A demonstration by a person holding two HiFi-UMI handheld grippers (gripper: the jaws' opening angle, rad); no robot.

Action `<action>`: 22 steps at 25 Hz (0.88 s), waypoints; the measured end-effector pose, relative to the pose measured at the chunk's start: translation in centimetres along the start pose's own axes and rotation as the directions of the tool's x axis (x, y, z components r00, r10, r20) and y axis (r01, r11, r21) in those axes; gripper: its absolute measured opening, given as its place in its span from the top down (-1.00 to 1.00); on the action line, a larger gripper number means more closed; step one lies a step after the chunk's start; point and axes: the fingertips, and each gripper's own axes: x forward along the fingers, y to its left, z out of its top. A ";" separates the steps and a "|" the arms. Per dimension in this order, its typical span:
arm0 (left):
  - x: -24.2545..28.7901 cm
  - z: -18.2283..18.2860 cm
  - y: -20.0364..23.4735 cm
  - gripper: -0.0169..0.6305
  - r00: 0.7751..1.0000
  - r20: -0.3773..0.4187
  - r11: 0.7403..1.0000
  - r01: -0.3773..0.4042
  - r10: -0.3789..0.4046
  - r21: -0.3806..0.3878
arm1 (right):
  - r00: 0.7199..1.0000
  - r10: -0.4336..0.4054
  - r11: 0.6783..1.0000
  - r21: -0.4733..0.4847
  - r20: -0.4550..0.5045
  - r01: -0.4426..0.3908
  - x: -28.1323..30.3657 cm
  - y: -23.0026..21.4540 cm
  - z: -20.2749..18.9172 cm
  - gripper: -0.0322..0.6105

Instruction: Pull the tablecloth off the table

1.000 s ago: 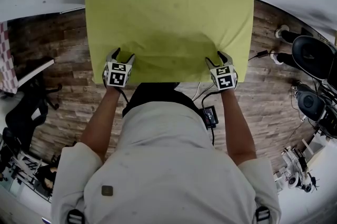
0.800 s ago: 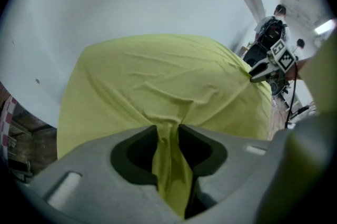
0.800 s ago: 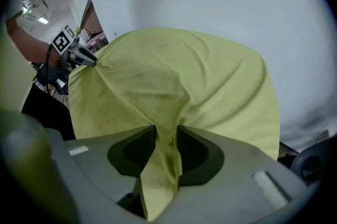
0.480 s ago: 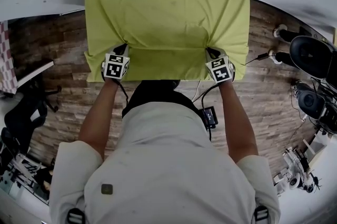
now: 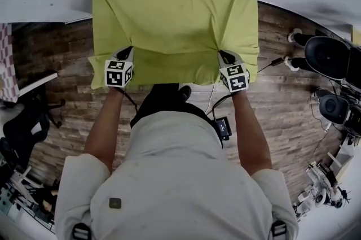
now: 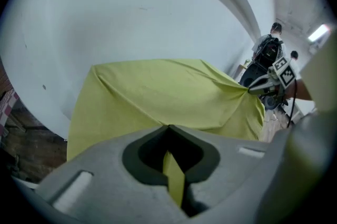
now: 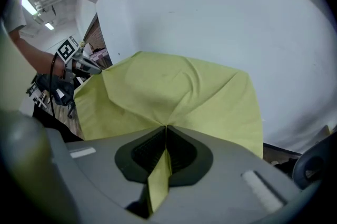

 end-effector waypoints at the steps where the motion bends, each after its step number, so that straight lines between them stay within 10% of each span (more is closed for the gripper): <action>1: -0.4 0.5 -0.4 0.94 1.000 0.016 1.000 0.001 -0.001 0.001 | 1.000 -0.002 1.000 0.006 0.015 0.002 -0.5 0.1 0.2 0.84; 22: -15.4 5.8 -7.0 0.94 0.938 0.345 0.999 -0.029 0.015 0.035 | 0.947 0.012 1.000 -0.026 0.320 -0.004 -15.5 3.9 4.2 0.84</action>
